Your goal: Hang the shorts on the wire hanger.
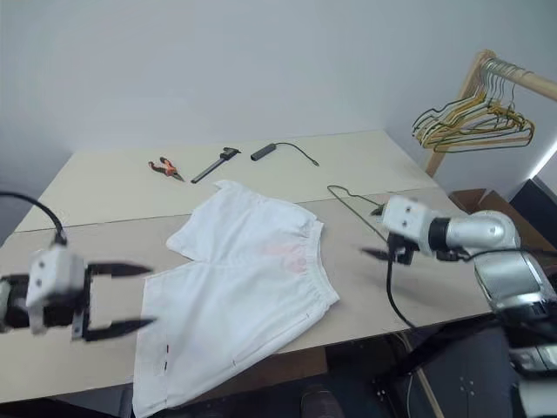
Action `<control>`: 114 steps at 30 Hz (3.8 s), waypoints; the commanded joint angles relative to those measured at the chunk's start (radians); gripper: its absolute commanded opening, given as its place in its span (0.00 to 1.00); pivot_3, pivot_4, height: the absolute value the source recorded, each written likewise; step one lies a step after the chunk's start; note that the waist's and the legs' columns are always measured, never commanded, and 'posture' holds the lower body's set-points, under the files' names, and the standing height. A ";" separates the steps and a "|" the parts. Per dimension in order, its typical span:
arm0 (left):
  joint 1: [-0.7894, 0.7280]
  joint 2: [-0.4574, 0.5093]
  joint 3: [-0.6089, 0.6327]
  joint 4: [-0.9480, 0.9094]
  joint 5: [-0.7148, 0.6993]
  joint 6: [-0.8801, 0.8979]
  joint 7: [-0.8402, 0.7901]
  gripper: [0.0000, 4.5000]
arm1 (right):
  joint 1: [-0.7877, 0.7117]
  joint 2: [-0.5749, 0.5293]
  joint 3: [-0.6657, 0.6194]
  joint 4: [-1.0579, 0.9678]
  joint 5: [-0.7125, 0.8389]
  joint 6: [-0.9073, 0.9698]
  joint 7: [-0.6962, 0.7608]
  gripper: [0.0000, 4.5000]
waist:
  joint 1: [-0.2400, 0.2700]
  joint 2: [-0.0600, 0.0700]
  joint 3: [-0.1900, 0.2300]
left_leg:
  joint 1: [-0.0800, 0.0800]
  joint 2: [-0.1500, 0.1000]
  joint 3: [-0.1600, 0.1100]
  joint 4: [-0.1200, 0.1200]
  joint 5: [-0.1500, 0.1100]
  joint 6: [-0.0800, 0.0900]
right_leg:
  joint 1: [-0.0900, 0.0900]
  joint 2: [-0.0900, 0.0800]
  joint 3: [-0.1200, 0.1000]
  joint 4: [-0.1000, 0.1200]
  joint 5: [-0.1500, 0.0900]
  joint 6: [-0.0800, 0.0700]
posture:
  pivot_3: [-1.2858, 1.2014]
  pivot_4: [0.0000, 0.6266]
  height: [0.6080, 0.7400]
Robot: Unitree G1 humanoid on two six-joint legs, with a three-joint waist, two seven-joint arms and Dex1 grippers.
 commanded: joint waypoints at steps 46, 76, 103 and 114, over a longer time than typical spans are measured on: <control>-0.281 0.016 -0.192 -0.076 -0.139 0.255 0.216 0.96 | -0.694 0.274 -0.072 1.118 -0.207 0.142 -0.083 1.00 | -0.033 0.015 0.101 | -0.043 -0.014 -0.023 0.003 0.006 -0.002 | -0.035 -0.005 0.000 0.002 0.007 0.008 | 0.50 0.17 1.00; -0.269 0.016 -0.222 -0.092 -0.103 0.214 0.228 0.97 | -0.627 0.282 -0.049 1.146 -0.327 0.180 -0.122 0.01 | -0.014 0.008 0.084 | -0.043 -0.014 -0.023 0.003 0.007 -0.003 | -0.034 -0.005 -0.001 0.002 0.008 0.008 | 0.50 0.08 1.00; -0.701 -0.788 -0.093 0.196 -0.648 0.275 1.234 0.97 | 0.140 0.624 -0.078 -0.519 -0.053 0.019 -0.399 0.01 | -0.072 0.018 0.011 | -0.045 -0.015 -0.030 0.018 0.006 -0.001 | -0.027 -0.005 0.000 0.003 0.015 0.013 | 0.44 0.00 1.00; -0.721 -0.731 -0.127 0.229 -0.649 0.261 1.202 0.97 | 0.204 0.645 0.047 -0.541 -0.115 -0.142 -0.434 0.01 | -0.091 0.017 0.010 | -0.033 -0.015 -0.030 0.015 0.006 0.000 | -0.014 -0.003 -0.001 -0.003 0.014 0.013 | 0.43 0.00 1.00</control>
